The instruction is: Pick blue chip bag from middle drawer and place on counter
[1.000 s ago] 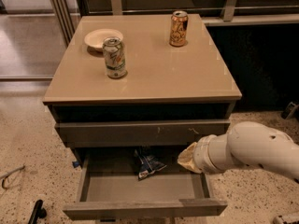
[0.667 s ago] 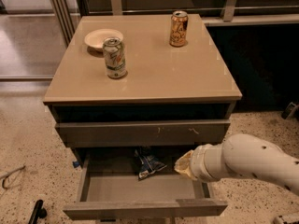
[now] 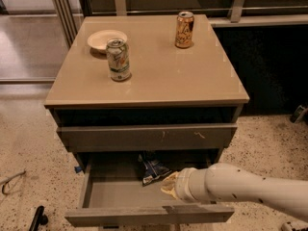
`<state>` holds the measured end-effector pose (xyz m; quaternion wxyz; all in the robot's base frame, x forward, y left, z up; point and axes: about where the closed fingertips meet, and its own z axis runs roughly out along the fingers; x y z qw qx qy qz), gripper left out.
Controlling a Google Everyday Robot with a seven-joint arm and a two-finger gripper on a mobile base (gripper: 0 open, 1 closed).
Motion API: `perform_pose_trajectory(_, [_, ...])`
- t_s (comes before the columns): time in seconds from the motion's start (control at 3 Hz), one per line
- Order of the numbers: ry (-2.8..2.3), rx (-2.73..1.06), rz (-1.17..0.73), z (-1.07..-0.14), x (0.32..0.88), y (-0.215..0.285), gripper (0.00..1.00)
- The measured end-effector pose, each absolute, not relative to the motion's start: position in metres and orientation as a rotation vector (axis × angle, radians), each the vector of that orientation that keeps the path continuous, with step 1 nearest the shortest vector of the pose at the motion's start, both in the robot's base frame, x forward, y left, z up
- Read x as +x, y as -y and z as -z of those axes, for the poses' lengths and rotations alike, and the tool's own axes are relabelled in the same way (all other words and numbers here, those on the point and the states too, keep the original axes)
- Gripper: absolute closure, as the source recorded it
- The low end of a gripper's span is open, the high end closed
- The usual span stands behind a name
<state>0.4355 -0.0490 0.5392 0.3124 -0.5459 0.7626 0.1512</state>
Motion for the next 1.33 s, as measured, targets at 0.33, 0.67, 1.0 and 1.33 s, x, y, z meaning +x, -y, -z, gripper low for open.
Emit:
perform_pose_trajectory(0.33, [-1.957, -1.421, -0.445, -0.496, 0.45, 0.019, 1.0])
perform_pose_trajectory(0.67, [-1.956, -1.419, -0.445, -0.493, 0.449, 0.018, 1.0])
perform_pose_trajectory(1.0, [-1.94, -1.419, -0.422, -0.492, 0.448, 0.019, 1.0])
perform_pose_trajectory(1.33, [-1.875, -1.429, -0.395, -0.487, 0.462, 0.011, 0.96])
